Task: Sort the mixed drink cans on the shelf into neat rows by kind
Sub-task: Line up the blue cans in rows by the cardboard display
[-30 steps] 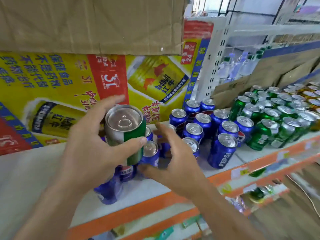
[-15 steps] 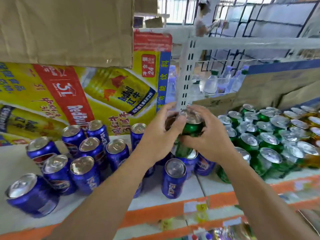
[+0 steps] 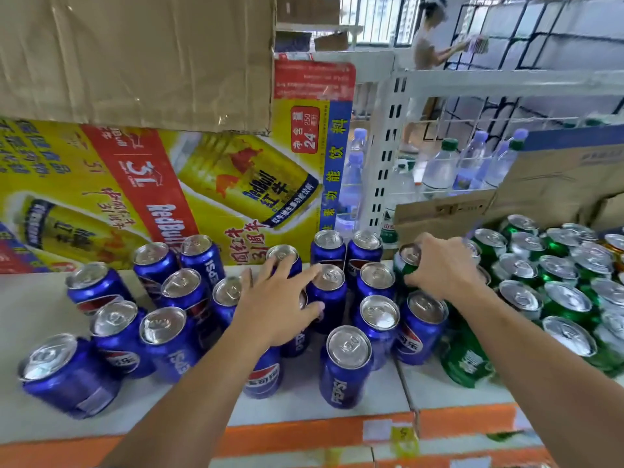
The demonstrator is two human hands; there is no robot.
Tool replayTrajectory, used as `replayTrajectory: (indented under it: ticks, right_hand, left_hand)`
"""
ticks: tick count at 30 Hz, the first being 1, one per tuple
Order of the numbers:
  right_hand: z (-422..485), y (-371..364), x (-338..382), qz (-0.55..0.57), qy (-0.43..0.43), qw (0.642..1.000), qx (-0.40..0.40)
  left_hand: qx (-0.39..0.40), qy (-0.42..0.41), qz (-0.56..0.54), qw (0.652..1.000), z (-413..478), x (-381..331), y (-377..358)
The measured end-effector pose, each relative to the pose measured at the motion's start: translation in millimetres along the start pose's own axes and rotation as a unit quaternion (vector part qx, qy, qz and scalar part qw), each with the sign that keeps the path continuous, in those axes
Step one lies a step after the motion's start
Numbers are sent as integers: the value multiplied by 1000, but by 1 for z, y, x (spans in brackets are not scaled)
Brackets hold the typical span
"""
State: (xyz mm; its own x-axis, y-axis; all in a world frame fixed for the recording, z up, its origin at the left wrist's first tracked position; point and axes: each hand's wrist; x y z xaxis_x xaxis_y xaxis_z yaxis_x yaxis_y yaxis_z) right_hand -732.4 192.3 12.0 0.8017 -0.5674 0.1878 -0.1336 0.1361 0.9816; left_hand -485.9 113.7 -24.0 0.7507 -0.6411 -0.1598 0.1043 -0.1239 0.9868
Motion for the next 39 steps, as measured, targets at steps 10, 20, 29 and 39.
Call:
replayTrajectory:
  ticks: [10,20,29,39]
  right_hand:
    - [-2,11,12,-110,-17,990,92]
    - [-49,2,93,-34,155,986,-41]
    - [-81,-27,224,-30,299,953,-28]
    - [-74,-42,351,70,322,939,99]
  left_hand:
    - [11,6,6,1000,2,0,-1]
    - [-170,74,-88,979,-40,37,33]
    - [-170,156,-31,973,-98,133,60]
    - [0,97,-217,971,-146,249,70]
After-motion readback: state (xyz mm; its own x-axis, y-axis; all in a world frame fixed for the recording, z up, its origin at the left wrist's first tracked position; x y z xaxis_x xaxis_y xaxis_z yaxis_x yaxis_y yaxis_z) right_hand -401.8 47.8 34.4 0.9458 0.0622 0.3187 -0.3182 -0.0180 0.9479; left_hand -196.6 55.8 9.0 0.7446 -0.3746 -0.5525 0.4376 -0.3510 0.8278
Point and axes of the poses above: each hand's wrist, its own z-axis towards the middle knuckle, its own y-axis out of the back of the hand, x = y × z, and after that the axes turned 3 degrees about -y, right-handed
